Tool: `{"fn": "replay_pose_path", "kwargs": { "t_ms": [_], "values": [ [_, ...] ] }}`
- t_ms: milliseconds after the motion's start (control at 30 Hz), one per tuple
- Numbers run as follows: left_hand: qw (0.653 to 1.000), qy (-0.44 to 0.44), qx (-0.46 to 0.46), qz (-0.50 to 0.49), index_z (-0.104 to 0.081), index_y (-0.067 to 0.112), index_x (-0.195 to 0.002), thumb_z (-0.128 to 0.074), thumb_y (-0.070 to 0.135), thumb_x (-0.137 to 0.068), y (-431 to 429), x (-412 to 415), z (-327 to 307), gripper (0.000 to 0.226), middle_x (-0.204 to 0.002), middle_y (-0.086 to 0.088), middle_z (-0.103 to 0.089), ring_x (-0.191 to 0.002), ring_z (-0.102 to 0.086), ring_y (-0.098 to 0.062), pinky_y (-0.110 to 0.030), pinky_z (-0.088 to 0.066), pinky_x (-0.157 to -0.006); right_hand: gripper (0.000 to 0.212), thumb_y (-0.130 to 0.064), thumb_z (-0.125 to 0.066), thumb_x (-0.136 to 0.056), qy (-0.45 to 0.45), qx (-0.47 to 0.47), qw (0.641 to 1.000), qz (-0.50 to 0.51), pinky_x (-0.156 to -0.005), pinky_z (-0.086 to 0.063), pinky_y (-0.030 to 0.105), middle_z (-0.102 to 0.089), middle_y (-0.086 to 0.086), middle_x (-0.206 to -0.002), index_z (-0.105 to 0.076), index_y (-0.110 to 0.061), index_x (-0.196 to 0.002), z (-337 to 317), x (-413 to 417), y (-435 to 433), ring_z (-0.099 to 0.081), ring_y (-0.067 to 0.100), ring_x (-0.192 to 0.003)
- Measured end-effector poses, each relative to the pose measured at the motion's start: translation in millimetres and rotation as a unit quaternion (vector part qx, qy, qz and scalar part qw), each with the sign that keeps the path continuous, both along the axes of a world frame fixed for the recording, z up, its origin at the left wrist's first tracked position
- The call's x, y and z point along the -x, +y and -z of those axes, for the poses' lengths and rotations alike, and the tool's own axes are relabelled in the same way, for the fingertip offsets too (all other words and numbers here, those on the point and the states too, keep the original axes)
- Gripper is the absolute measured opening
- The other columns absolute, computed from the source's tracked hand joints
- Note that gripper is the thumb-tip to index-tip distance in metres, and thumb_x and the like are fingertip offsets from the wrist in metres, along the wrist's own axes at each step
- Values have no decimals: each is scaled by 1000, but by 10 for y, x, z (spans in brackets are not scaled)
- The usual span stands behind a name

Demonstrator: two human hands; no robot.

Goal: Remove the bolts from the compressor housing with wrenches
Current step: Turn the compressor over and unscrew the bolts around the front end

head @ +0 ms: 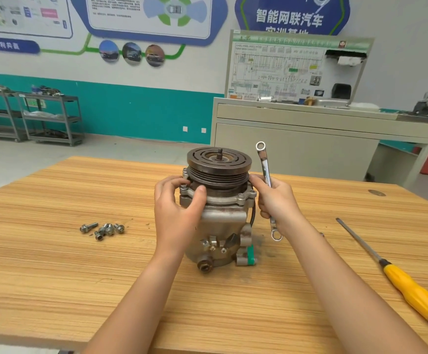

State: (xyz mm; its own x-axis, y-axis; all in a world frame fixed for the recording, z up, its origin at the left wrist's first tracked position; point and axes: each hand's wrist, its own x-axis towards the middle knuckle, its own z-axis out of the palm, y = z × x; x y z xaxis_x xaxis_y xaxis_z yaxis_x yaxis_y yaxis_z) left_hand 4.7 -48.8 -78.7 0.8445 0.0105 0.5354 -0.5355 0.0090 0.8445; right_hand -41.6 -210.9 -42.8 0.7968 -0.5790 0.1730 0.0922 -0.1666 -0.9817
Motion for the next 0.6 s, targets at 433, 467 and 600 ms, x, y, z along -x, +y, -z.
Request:
{"fn": "replay_pose_path", "kwargs": {
  "t_ms": [433, 467, 600],
  "values": [
    [999, -28, -19, 29, -48, 32, -108, -62, 35, -86, 17, 23, 88, 26, -131, 7, -42, -118, -37, 4, 3, -24, -92, 40, -46, -35, -86, 42, 493, 863, 103, -53, -40, 22, -63, -21, -68, -54, -42, -121, 9, 1101, 247, -57, 10, -60],
    [999, -38, -25, 29, -44, 32, -118, -60, 41, -84, 20, 56, 136, 38, -136, 9, -39, -124, -33, 4, -4, -24, -100, 43, -47, -33, -86, 62, 530, 838, 111, -48, -38, 28, -56, -15, -57, -51, -43, -125, -27, 1123, 259, -53, 15, -54],
    [997, -63, -47, 19, -17, 53, -129, -48, 56, -76, 34, 150, 282, 62, -145, 22, -23, -137, -19, 2, -50, -18, -116, 41, -41, -33, -95, 149, 604, 772, 134, -53, -34, 30, -52, -10, -64, -32, -49, -135, -143, 1099, 254, -52, 21, -64]
  ]
}}
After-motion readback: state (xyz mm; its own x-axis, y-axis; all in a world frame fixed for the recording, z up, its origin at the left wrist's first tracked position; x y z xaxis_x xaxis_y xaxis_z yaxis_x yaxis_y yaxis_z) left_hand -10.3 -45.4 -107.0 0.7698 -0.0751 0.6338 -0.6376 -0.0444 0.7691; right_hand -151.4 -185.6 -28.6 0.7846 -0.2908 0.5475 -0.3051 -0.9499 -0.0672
